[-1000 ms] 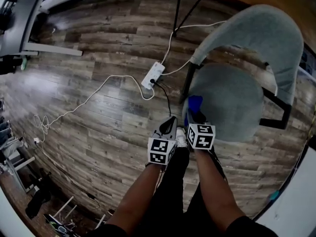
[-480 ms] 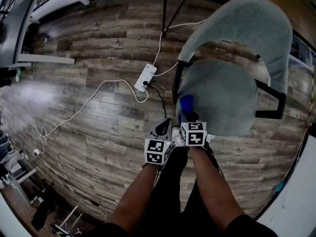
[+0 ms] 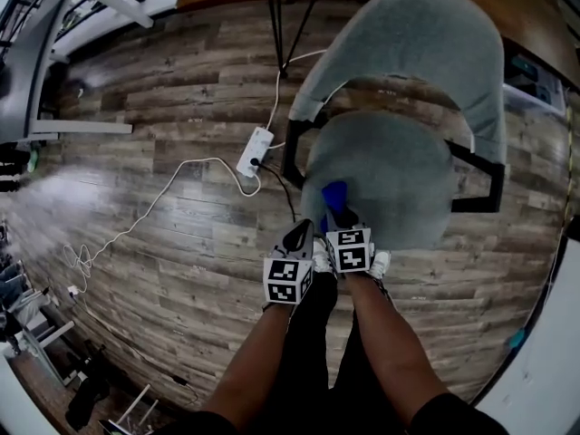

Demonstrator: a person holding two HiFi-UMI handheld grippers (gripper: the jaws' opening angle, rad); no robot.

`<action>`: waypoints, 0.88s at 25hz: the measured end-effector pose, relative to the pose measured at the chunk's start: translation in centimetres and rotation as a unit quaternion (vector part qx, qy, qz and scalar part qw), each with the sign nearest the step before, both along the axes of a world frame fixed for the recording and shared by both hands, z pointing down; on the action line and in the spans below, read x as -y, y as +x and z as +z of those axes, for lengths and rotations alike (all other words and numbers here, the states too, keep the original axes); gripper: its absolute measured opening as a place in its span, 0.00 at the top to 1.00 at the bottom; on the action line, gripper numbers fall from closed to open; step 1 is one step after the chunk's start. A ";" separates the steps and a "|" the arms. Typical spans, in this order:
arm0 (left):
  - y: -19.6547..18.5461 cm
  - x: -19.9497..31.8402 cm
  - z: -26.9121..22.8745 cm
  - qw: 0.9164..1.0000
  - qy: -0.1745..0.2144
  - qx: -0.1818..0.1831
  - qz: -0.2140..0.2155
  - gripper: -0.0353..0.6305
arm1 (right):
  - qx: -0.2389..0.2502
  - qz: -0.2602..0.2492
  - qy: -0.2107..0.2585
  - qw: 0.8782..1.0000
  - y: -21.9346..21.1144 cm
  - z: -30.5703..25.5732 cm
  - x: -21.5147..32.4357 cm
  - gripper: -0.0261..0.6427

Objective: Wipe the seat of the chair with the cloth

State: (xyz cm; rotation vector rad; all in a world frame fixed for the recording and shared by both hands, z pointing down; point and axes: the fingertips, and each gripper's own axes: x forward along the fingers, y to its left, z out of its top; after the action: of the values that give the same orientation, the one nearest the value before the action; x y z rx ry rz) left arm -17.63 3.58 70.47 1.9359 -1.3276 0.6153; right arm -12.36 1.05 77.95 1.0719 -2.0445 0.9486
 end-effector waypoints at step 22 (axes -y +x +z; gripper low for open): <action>11.8 -1.7 -0.1 0.998 0.005 -0.022 0.064 0.94 | -0.017 0.033 0.011 0.999 12.0 0.0 -0.7 0.82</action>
State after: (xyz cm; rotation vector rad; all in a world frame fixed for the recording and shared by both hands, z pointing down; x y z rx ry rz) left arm -5.82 5.24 70.40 2.0433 -1.1895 0.6248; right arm -0.37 1.78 77.97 1.1646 -2.0070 0.9372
